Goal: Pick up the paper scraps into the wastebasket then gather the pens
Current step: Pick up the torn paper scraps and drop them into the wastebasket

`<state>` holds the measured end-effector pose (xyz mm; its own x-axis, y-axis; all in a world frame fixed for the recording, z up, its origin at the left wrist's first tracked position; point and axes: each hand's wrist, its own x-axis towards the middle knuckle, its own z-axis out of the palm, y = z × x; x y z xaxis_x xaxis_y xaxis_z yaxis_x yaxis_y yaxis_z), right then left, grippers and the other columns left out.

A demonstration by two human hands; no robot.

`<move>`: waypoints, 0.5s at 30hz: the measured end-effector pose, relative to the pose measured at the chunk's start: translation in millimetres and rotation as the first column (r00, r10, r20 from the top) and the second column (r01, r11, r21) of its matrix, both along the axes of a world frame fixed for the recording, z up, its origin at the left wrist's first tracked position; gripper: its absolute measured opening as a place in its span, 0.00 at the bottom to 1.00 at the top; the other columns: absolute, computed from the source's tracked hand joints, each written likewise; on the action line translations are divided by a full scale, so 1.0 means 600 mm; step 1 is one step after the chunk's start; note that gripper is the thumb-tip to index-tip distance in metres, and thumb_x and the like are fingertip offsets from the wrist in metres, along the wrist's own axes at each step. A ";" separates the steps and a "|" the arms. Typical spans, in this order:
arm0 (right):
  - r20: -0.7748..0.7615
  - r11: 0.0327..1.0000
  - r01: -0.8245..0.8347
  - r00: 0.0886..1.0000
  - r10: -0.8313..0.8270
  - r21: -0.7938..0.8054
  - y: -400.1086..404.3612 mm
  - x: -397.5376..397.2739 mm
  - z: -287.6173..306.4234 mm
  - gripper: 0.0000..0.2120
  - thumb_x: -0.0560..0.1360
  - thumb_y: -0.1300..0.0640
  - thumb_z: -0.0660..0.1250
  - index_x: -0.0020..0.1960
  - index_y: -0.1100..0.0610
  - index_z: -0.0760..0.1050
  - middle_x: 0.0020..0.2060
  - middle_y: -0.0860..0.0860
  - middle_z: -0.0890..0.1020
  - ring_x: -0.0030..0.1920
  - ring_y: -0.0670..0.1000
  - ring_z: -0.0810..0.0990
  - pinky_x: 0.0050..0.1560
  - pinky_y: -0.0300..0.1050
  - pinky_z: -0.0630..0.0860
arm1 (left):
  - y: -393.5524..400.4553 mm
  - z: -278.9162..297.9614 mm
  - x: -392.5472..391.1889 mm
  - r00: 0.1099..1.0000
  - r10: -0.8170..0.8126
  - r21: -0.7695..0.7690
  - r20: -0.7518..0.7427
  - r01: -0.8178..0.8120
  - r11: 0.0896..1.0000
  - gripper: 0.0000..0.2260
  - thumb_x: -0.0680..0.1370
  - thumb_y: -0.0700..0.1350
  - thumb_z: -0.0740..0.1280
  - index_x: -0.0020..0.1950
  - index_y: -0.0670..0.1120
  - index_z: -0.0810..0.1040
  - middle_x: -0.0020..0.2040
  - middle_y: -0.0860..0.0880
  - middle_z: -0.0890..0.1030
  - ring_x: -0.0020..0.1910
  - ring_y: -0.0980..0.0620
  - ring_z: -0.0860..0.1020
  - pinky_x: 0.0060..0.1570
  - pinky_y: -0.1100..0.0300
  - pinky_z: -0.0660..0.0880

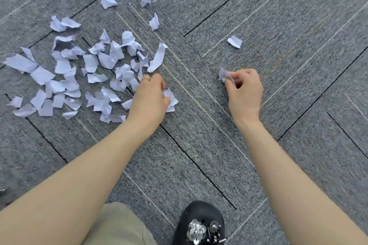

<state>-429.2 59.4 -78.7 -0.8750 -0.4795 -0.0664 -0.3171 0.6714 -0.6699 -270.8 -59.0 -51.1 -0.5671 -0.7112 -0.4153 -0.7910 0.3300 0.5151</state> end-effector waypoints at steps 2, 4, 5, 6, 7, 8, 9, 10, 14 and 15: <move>-0.046 1.000 0.002 0.999 -0.003 -0.016 0.001 0.008 -0.006 0.03 0.74 0.55 0.67 0.41 0.50 0.78 0.41 0.44 0.73 0.40 0.45 0.73 0.58 0.57 0.71 | 0.001 0.000 0.001 1.000 -0.012 0.003 0.003 0.012 1.000 0.06 0.75 0.37 0.64 0.52 0.41 0.72 0.48 0.46 0.70 0.42 0.46 0.70 0.40 0.57 0.63; -0.074 1.000 -0.005 0.997 0.006 0.009 0.000 0.012 -0.009 0.04 0.75 0.55 0.66 0.43 0.52 0.79 0.42 0.44 0.73 0.41 0.45 0.72 0.60 0.53 0.68 | -0.003 0.001 -0.001 0.999 -0.043 0.003 0.026 0.043 0.999 0.05 0.75 0.37 0.63 0.51 0.41 0.74 0.47 0.46 0.70 0.41 0.46 0.70 0.40 0.57 0.63; -0.091 0.999 -0.020 0.996 0.023 0.029 0.000 0.011 -0.009 0.04 0.75 0.55 0.65 0.43 0.53 0.78 0.42 0.44 0.73 0.42 0.45 0.72 0.60 0.50 0.66 | -0.005 0.002 -0.003 0.998 -0.061 0.000 0.032 0.061 0.998 0.04 0.76 0.37 0.63 0.50 0.41 0.74 0.47 0.46 0.69 0.41 0.46 0.70 0.39 0.57 0.63; -0.106 0.998 -0.046 0.993 0.051 0.052 0.001 0.008 -0.008 0.05 0.76 0.55 0.65 0.43 0.53 0.78 0.43 0.45 0.74 0.44 0.46 0.72 0.60 0.48 0.65 | -0.004 0.002 -0.003 0.996 -0.080 -0.008 0.030 0.080 0.997 0.03 0.76 0.36 0.63 0.49 0.40 0.74 0.47 0.47 0.67 0.39 0.46 0.69 0.39 0.57 0.63; -0.124 0.994 -0.085 0.988 0.094 0.074 0.000 0.002 -0.006 0.05 0.76 0.55 0.64 0.43 0.54 0.77 0.45 0.46 0.74 0.46 0.46 0.71 0.58 0.47 0.63 | -0.002 0.002 -0.002 0.995 -0.099 -0.022 0.020 0.099 0.995 0.02 0.76 0.36 0.62 0.48 0.39 0.73 0.47 0.47 0.66 0.38 0.46 0.68 0.38 0.57 0.63; -0.137 0.987 -0.130 0.980 0.143 0.097 -0.001 -0.008 -0.003 0.05 0.76 0.55 0.65 0.43 0.55 0.77 0.46 0.48 0.75 0.48 0.45 0.70 0.58 0.47 0.63 | 0.001 0.002 -0.001 0.993 -0.114 -0.039 0.010 0.114 0.993 0.02 0.76 0.35 0.62 0.47 0.39 0.72 0.47 0.47 0.65 0.37 0.47 0.67 0.37 0.57 0.63; -0.154 0.978 -0.173 0.970 0.190 0.113 -0.006 -0.020 0.001 0.06 0.75 0.55 0.65 0.44 0.57 0.78 0.48 0.49 0.75 0.49 0.45 0.68 0.59 0.46 0.64 | 0.005 0.002 0.002 0.993 -0.121 -0.054 0.001 0.121 0.991 0.01 0.76 0.35 0.61 0.46 0.39 0.72 0.47 0.47 0.64 0.36 0.47 0.66 0.36 0.56 0.63; -0.171 0.972 -0.202 0.960 0.221 0.121 -0.013 -0.033 0.007 0.07 0.75 0.55 0.65 0.44 0.58 0.78 0.50 0.50 0.76 0.51 0.45 0.68 0.60 0.45 0.63 | 0.008 0.001 0.005 0.993 -0.120 -0.063 -0.006 0.119 0.991 0.02 0.76 0.34 0.60 0.47 0.39 0.71 0.47 0.47 0.64 0.35 0.47 0.66 0.34 0.56 0.63; -0.219 0.965 -0.198 0.947 0.233 0.174 -0.055 -0.087 0.016 0.07 0.76 0.57 0.64 0.48 0.59 0.78 0.60 0.51 0.75 0.63 0.50 0.70 0.64 0.42 0.60 | 0.010 0.003 0.013 0.996 -0.082 -0.043 -0.038 0.080 0.996 0.06 0.75 0.32 0.59 0.50 0.41 0.69 0.47 0.45 0.66 0.34 0.47 0.66 0.32 0.54 0.64; -0.218 0.961 -0.200 0.946 0.240 0.190 -0.062 -0.092 0.012 0.07 0.76 0.57 0.63 0.49 0.59 0.78 0.62 0.51 0.76 0.64 0.51 0.70 0.66 0.44 0.61 | 0.011 0.004 0.013 0.997 -0.070 -0.027 -0.037 0.069 0.997 0.07 0.75 0.32 0.59 0.51 0.40 0.69 0.47 0.44 0.68 0.37 0.46 0.69 0.35 0.53 0.67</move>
